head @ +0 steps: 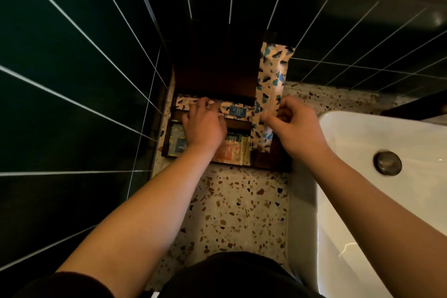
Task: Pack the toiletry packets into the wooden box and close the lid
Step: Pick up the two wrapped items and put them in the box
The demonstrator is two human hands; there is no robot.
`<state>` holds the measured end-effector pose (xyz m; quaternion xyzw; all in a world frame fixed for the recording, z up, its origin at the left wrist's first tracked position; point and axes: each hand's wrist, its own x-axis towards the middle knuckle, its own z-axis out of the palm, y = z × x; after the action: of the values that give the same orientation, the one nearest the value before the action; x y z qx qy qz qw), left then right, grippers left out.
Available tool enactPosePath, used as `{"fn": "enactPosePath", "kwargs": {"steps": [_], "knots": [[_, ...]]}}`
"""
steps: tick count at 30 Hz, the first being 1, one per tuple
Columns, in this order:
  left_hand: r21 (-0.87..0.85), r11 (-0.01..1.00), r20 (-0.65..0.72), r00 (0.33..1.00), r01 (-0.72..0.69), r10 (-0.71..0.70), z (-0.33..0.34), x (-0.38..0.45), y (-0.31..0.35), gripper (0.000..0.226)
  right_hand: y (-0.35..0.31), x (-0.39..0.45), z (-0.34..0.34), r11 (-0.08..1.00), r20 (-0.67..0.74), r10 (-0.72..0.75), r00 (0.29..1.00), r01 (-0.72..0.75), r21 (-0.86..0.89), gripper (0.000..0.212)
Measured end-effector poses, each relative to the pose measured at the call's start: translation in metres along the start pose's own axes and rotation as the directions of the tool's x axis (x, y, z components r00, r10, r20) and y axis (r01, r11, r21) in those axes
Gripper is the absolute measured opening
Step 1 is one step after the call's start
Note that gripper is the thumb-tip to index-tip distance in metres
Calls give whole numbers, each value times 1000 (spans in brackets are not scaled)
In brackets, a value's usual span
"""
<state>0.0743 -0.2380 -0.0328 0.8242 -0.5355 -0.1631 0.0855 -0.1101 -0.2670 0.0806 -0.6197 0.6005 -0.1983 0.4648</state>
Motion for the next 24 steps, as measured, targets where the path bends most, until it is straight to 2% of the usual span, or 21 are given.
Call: {"fn": "enactPosePath", "kwargs": {"steps": [10, 12, 14, 17, 19, 22, 24], "knots": [[84, 991, 133, 986, -108, 97, 12, -15, 1, 55, -2, -3, 0, 1000, 1, 7, 1000, -7, -1, 15], [49, 992, 118, 987, -115, 109, 10, -17, -1, 53, -3, -1, 1, 1000, 12, 6, 1000, -6, -10, 15], [-22, 994, 33, 994, -104, 105, 5, -22, -4, 47, -4, 3, 2, 1000, 34, -2, 999, 3, -29, 15], [-88, 996, -125, 992, -11, 0, -3, -34, -15, 45, -10, 12, 3, 993, 86, -19, 996, 29, -116, 13], [-118, 989, -190, 976, 89, -110, -6, -41, -26, 53, -14, 21, 7, 979, 128, -6, 992, 32, -200, 18], [-131, 968, -153, 960, 214, -233, -6, -47, -43, 72, -16, 40, 21, 943, 202, 22, 979, 47, -330, 25], [-145, 960, -94, 962, 241, -256, -2, -50, -49, 79, -17, 54, 32, 909, 235, 2, 972, 96, -406, 30]]}}
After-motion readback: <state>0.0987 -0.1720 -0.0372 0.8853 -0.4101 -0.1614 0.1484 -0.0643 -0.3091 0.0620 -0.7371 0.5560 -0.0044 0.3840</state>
